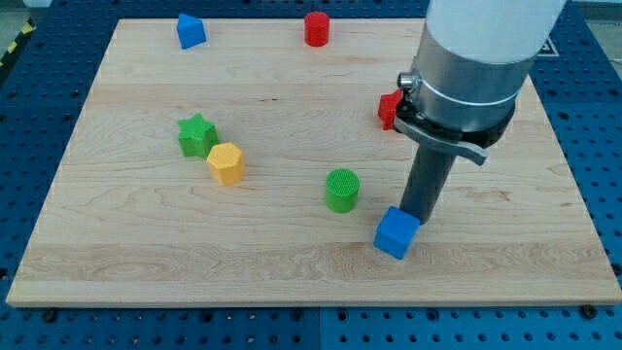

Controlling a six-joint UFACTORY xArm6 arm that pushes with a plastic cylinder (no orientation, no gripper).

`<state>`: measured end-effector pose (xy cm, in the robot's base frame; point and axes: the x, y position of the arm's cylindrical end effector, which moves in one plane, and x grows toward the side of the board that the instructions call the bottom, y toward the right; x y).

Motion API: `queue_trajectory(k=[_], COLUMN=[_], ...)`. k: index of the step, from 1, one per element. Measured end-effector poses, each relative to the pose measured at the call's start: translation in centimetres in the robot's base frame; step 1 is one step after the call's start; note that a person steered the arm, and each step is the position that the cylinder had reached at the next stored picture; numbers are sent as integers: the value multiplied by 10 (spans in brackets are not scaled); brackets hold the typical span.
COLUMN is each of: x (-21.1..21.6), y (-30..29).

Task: Push the blue cube to bottom center

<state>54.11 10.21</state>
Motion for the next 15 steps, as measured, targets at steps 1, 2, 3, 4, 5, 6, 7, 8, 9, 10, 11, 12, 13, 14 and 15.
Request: queue_trajectory(k=[1,2,3,4,5,6,7,8,9,10,11,12,13,14,15], x=[21,36,44,45,47,52,55,63,70,72,58,50,52,55,56], y=[-1,-1,-1,-1,-2,-4,-6,-7,-7,-7,-7,-7,-7,-7,-7])
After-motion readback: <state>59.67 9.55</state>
